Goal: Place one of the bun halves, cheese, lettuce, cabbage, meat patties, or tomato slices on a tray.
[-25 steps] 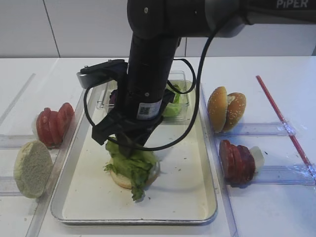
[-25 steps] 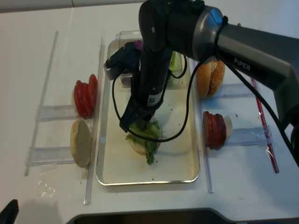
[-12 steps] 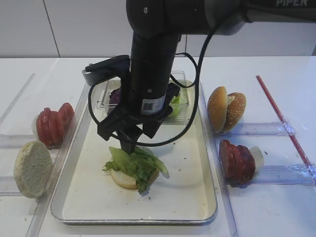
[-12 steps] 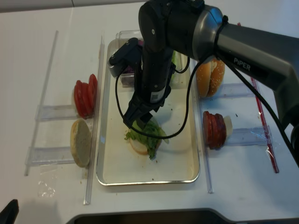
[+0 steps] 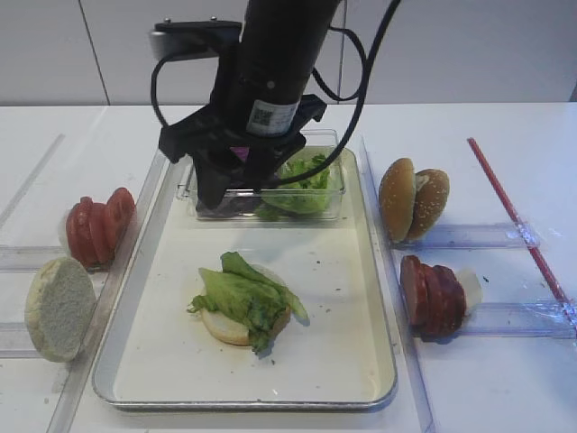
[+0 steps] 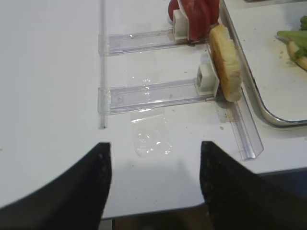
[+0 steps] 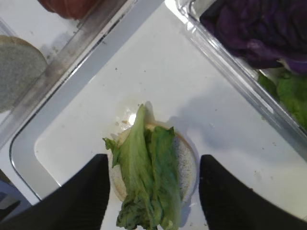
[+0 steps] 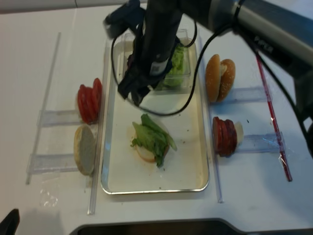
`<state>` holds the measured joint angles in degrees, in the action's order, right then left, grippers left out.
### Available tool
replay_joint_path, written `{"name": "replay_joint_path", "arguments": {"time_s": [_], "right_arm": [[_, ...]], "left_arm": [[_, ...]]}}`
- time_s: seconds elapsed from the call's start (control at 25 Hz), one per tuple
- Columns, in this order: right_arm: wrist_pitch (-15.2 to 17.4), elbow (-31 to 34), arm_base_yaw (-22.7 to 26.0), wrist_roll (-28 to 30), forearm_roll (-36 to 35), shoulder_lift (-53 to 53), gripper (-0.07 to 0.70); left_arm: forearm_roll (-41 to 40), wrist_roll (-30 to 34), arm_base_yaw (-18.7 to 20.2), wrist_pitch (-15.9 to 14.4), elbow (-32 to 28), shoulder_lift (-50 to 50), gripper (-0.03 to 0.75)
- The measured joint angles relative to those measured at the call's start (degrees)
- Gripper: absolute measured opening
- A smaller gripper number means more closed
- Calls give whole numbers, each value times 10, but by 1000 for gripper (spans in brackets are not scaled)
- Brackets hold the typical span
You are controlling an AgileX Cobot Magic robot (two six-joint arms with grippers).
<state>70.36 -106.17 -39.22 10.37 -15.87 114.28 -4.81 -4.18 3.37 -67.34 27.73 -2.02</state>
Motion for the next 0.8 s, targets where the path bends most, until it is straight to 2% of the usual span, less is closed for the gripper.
{"name": "replay_joint_path", "arguments": {"time_s": [0.16, 0.48, 0.8], "right_arm": [[2, -2, 38, -5, -34, -4, 456], [7, -3, 94, -40, 33, -59, 456], [11, -2, 184, -37, 48, -90, 456]], "left_arm": [[0, 0, 0, 0, 0, 0, 417], [0, 0, 0, 0, 0, 0, 417], [0, 0, 0, 0, 0, 0, 417]]}}
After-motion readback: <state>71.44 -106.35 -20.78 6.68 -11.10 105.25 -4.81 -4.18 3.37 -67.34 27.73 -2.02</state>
